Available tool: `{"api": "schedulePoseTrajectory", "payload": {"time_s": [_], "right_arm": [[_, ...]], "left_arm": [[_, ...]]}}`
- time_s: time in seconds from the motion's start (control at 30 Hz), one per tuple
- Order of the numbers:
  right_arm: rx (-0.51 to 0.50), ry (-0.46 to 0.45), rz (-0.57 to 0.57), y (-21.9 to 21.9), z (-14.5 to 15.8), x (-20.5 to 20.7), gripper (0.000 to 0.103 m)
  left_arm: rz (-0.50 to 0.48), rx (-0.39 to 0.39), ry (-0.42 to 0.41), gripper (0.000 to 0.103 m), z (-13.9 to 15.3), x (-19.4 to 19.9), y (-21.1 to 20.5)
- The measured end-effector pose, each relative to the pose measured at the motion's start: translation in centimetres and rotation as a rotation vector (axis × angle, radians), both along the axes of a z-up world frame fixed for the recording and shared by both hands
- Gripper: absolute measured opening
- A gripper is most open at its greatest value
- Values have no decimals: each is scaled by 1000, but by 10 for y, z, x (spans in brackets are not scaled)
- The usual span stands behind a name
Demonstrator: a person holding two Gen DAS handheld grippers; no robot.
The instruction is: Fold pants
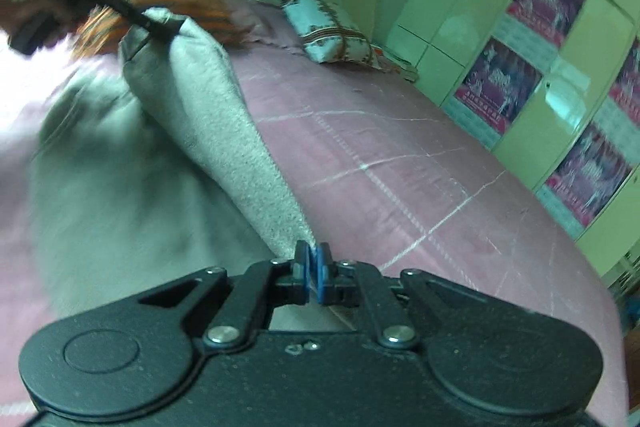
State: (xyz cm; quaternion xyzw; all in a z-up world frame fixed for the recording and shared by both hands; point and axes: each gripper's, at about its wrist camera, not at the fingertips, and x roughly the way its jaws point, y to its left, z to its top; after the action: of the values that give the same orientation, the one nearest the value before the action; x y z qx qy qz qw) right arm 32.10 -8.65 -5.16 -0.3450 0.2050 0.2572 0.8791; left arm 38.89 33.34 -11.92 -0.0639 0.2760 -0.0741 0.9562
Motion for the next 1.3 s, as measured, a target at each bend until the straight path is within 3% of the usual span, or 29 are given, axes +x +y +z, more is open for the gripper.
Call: {"api": "schedulePoseTrajectory", "payload": {"time_s": [0.03,0.07,0.1,0.23,0.33,0.4,0.53,0.7,0.87,1.07,1.13,1.27,1.3], "right_arm": [[8,-15,5,-2,-7,-18,3],[13,-8,-6,-4,-13,-33,18],[19,14,-35,-6,-16,-45,21],[171,104,-146,-25,-13,-65,19],[229,74,-233,-32,-7,-67,19],[305,76,-297,-35,-2,-64,20],[409,91,-391,-44,-3,-71,20],[433,80,-397,-42,-6,-79,21],[506,117,-484,-49,-13,-60,21],[780,308,-619,-70,-40,-21,23],[900,405,-678,-81,-55,-8,29],[1098,543,-805,-106,-88,15,33],[1195,577,-820,-115,-98,21,33]], "left_arm": [[35,-17,34,80,-9,-17,4],[56,-33,70,81,-16,-31,7],[90,-35,97,81,-21,-45,10],[251,-159,141,81,-32,-94,28],[324,-312,103,81,-22,-116,33],[327,-370,95,81,-16,-117,24],[331,-397,134,80,-17,-106,-2],[378,-371,167,61,-29,-88,-9],[395,-366,151,60,-33,-79,-8],[373,-389,130,59,-39,-75,-8],[375,-399,133,50,-41,-72,-5],[361,-411,140,43,-44,-66,2],[355,-418,144,41,-43,-65,5]]}}
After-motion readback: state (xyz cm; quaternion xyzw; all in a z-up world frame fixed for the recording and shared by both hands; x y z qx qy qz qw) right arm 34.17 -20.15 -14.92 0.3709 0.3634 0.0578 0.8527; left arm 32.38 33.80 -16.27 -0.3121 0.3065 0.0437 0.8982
